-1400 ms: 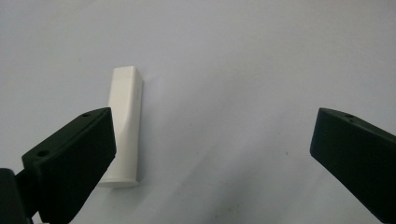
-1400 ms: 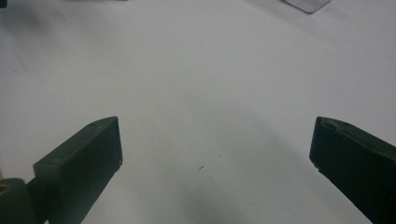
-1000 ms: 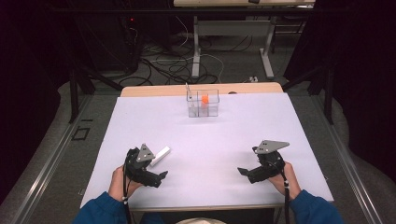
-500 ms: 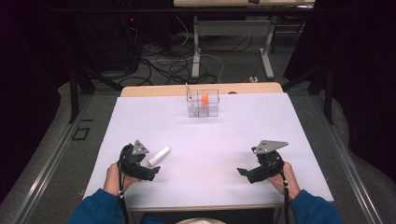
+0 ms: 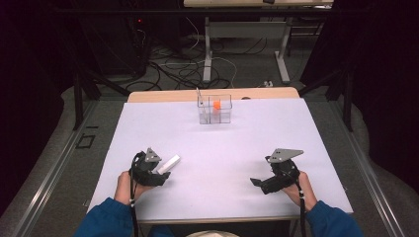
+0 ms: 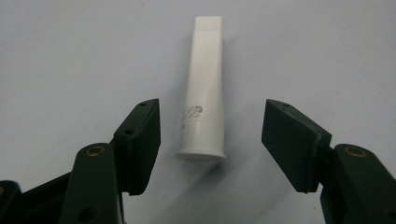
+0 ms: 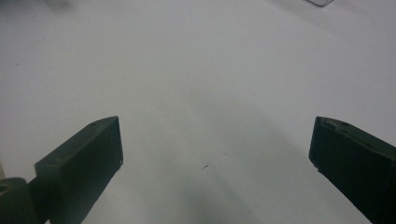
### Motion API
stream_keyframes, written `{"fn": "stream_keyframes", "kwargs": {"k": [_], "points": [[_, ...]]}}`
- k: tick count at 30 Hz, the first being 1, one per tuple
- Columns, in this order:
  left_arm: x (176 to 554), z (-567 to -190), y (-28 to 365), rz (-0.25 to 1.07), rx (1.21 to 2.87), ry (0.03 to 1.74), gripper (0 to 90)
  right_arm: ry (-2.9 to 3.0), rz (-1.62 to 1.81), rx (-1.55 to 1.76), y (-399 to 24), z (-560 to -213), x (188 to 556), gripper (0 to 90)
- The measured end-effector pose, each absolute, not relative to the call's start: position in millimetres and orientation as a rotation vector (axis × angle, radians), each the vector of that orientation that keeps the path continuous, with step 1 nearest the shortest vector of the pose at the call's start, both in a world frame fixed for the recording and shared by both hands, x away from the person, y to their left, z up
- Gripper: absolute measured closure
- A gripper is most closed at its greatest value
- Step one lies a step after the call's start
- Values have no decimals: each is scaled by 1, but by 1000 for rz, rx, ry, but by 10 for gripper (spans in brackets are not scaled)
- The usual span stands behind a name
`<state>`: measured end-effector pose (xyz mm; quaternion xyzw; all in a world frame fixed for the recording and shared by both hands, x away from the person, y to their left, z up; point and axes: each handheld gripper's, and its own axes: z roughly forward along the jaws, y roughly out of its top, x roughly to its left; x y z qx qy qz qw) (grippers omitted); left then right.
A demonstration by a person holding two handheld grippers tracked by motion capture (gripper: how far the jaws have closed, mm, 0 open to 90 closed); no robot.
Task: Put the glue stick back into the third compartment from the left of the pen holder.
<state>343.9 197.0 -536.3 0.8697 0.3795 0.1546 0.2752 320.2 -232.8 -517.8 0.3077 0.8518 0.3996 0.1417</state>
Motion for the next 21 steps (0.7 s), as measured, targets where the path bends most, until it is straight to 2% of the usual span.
{"fn": "stream_keyframes", "kwargs": {"k": [7, 21], "points": [[350, -540, 198, 393, 2357, 1031, 501, 2466, 1148, 891, -233, -518, 320, 23], [353, -546, 196, 361, 2370, 1026, 635, 2455, 1152, 894, -233, -518, 320, 24]]}}
